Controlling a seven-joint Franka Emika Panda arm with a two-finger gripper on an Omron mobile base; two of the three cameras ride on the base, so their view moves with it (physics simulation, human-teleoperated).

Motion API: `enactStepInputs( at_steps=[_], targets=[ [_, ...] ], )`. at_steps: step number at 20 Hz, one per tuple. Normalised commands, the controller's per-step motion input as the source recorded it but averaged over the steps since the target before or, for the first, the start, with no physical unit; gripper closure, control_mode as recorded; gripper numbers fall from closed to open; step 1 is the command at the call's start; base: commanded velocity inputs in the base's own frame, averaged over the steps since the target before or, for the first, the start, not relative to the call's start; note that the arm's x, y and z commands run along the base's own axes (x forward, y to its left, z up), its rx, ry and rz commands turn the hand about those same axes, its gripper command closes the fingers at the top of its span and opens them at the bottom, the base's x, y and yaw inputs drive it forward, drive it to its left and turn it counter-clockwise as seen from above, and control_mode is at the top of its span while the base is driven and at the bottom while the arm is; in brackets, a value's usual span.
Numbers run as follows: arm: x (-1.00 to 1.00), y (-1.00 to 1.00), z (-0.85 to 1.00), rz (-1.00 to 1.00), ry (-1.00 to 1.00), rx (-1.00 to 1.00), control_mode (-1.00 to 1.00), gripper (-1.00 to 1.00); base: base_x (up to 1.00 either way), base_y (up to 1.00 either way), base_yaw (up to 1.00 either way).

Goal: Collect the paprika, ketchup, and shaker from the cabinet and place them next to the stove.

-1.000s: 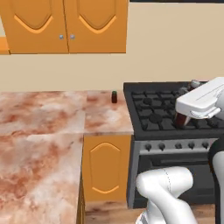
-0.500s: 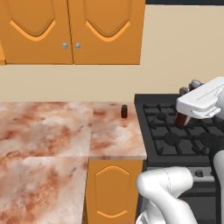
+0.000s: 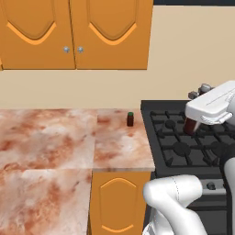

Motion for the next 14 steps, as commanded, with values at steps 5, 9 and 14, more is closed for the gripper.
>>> enactStepInputs(
  at_steps=[5,9,14],
  targets=[
    [0.17,0.00,-0.47,0.00,0.00,-0.01,-1.00,1.00,0.14,0.01,0.00],
    [0.34,0.00,-0.95,0.03,0.02,-0.04,-1.00,1.00,0.00,0.00,0.00],
    [0.52,0.00,-0.86,0.09,0.01,-0.02,-1.00,1.00,0.00,0.00,0.00]
  ],
)
